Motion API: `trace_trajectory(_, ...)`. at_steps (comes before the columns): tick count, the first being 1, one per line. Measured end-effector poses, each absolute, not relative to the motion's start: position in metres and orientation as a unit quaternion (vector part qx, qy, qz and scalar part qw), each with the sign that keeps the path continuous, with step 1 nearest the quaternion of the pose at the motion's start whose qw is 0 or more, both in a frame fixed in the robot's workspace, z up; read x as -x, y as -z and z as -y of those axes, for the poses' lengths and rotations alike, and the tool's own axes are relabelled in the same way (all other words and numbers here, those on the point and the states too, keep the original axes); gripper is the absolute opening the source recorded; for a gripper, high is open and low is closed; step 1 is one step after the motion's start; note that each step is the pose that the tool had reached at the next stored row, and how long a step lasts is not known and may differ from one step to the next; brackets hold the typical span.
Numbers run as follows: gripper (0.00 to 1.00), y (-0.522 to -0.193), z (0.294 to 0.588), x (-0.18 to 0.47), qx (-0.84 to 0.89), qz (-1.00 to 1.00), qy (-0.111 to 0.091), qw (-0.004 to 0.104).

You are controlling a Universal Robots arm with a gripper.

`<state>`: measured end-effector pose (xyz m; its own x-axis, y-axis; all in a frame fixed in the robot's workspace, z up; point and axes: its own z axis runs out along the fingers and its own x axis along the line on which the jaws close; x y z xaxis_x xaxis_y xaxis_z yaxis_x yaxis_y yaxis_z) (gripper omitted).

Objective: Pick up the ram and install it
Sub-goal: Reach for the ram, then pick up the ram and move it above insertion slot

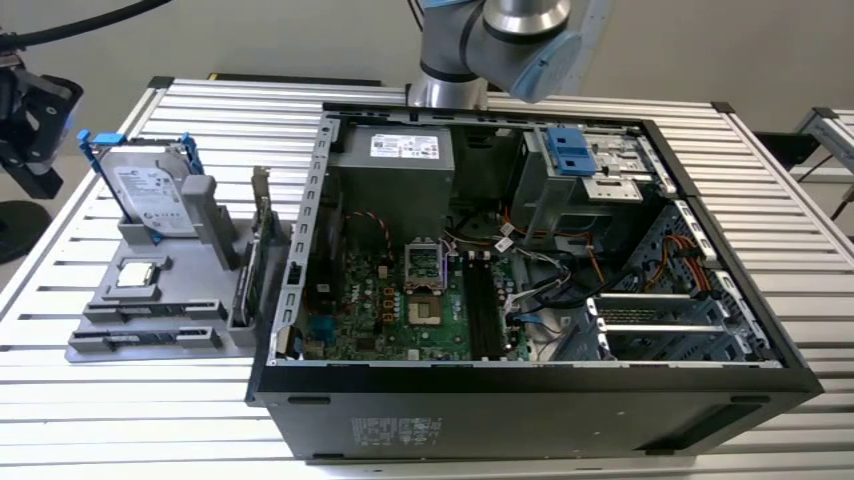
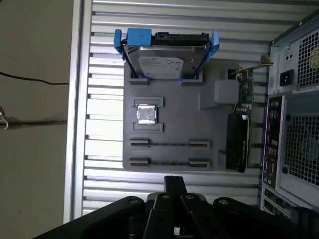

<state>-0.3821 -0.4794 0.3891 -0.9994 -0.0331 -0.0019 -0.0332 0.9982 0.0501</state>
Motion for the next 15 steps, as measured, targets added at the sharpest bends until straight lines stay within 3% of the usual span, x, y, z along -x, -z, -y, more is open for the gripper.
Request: trace_trajectory(15, 0.00, -0.3874, 0.4883, 0.3807, 0.008, -1.000, -0.025, -0.003)
